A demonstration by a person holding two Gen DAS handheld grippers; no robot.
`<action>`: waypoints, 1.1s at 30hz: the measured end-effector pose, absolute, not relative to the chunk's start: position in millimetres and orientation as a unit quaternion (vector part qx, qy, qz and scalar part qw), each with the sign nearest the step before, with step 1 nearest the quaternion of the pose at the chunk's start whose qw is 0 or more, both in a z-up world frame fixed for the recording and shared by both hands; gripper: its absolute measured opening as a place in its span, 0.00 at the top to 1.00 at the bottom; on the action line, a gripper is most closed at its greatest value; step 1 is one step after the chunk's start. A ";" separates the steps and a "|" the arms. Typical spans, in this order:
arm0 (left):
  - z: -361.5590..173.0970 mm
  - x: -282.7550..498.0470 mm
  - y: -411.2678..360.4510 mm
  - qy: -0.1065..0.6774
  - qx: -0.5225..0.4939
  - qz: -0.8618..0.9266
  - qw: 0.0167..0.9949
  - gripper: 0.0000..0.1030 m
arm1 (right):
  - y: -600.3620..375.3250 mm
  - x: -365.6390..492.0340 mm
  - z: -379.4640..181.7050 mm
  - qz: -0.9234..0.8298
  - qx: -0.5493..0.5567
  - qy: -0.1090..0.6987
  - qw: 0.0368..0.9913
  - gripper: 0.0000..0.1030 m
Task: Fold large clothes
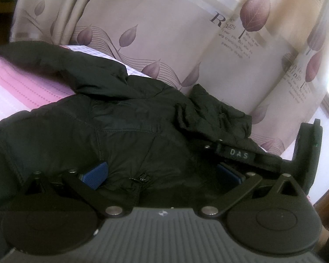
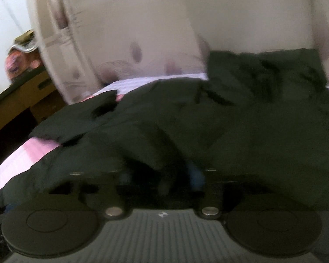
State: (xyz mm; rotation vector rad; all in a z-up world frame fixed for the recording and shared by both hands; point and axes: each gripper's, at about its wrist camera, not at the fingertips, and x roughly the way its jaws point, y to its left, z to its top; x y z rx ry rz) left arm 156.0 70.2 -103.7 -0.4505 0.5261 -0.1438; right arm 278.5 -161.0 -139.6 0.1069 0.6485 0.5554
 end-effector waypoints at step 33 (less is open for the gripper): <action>-96.3 267.5 370.5 0.301 -0.472 0.112 0.821 0.24 | -332.5 71.4 -108.6 0.158 0.137 0.242 0.947 0.18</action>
